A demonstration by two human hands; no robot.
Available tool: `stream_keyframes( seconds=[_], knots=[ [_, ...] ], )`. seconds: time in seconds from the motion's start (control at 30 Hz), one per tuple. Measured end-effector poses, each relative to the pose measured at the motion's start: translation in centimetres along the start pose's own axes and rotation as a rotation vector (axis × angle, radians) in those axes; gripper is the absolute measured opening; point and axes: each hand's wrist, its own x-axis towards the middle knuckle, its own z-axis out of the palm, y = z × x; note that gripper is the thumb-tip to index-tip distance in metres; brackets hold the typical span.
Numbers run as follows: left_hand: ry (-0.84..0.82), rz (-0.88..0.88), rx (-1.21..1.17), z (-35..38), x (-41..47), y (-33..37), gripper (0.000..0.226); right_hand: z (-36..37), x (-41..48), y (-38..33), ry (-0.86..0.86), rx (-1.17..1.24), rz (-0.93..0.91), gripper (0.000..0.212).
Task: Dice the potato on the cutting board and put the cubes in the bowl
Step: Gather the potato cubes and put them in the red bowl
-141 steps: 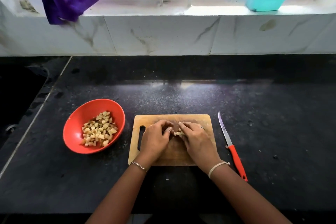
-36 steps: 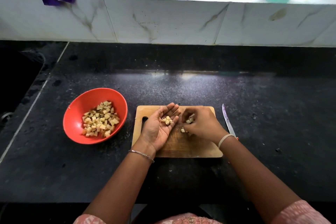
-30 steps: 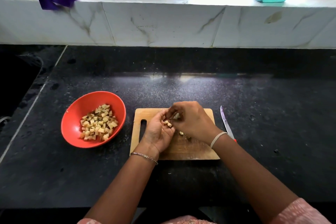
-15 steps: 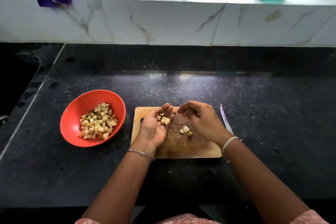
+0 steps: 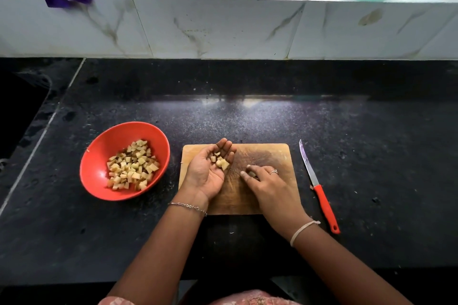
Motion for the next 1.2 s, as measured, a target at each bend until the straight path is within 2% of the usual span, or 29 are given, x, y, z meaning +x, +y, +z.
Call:
stream_keyframes(
  seconds=[0.1,0.23,0.5,0.63,0.8,0.9,1.03,1.1,1.2],
  knots=[
    [0.006,-0.046,-0.039,0.4,-0.1,-0.1,0.032,-0.4,0.2,0.4,-0.014,-0.001,-0.053,0.027],
    [0.063,-0.081,-0.037,0.7,0.0,-0.4,0.033,-0.6,1.0,0.7,-0.060,0.019,-0.028,0.013],
    [0.058,-0.113,-0.042,1.4,-0.4,-0.6,0.032,-2.6,2.6,0.0,-0.150,0.014,-0.102,0.016],
    [0.047,-0.111,-0.037,1.2,-0.4,-0.9,0.032,-3.3,3.2,-0.1,-0.165,0.067,-0.099,0.028],
    [0.021,-0.116,-0.007,0.8,-0.7,-0.9,0.031,-3.0,3.9,0.9,-0.200,0.162,-0.014,0.018],
    [0.007,-0.112,-0.012,0.6,-0.8,-0.9,0.030,-3.1,4.2,1.8,-0.213,0.327,0.112,0.013],
    [0.000,-0.114,-0.005,0.3,-0.9,-1.1,0.030,-4.4,5.0,2.5,-0.161,0.750,0.308,0.014],
    [-0.002,-0.118,-0.001,0.5,-1.0,-1.2,0.030,-5.6,5.5,2.3,-0.114,0.899,0.312,0.015],
    [0.003,-0.113,0.003,1.0,-1.2,-1.5,0.029,-6.7,6.4,1.2,-0.118,0.869,0.226,0.016]
  ],
)
